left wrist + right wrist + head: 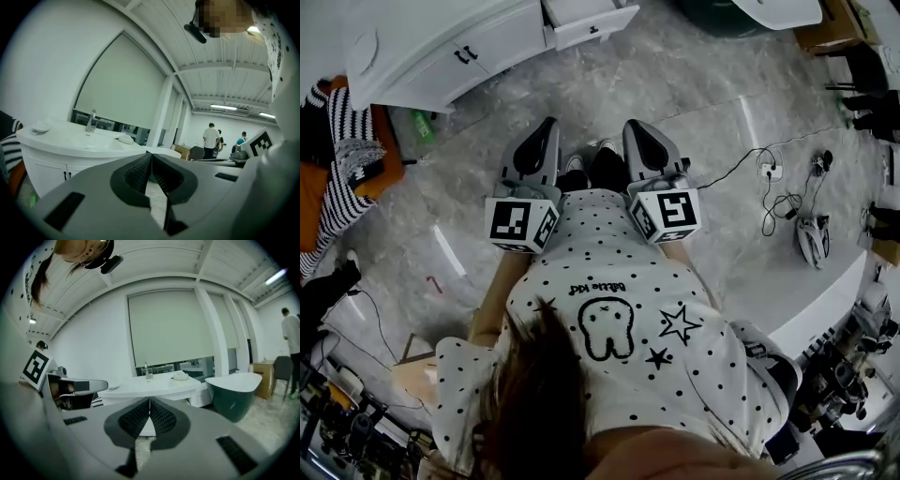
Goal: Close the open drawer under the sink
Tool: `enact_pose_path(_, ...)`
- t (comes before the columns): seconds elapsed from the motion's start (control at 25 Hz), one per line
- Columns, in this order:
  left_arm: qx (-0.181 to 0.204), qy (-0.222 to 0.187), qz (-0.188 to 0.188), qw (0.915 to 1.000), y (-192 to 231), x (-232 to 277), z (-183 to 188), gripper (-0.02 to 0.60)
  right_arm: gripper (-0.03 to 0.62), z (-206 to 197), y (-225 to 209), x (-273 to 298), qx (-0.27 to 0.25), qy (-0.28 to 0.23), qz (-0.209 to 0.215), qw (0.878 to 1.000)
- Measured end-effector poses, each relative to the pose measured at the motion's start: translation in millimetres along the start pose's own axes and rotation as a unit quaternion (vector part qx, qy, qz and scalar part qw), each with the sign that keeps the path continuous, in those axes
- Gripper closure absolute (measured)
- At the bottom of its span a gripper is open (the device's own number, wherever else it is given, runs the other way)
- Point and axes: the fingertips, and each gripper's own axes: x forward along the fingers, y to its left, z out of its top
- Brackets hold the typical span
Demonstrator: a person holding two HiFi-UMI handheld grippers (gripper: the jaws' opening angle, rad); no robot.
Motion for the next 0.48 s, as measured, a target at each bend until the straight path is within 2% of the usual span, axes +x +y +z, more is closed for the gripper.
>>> enact_pose_path(0.16,-0.014,-0.002,0.024,0.9996,10,14,0,0.566,0.580,2,-9,17,-0.001,0.012,0.019,1.000)
enact_pose_path(0.48,-0.021,-0.005,0.044,0.9988,6,63,9,0.566,0.580,25,-59,49,0.004,0.015,0.036,0.999)
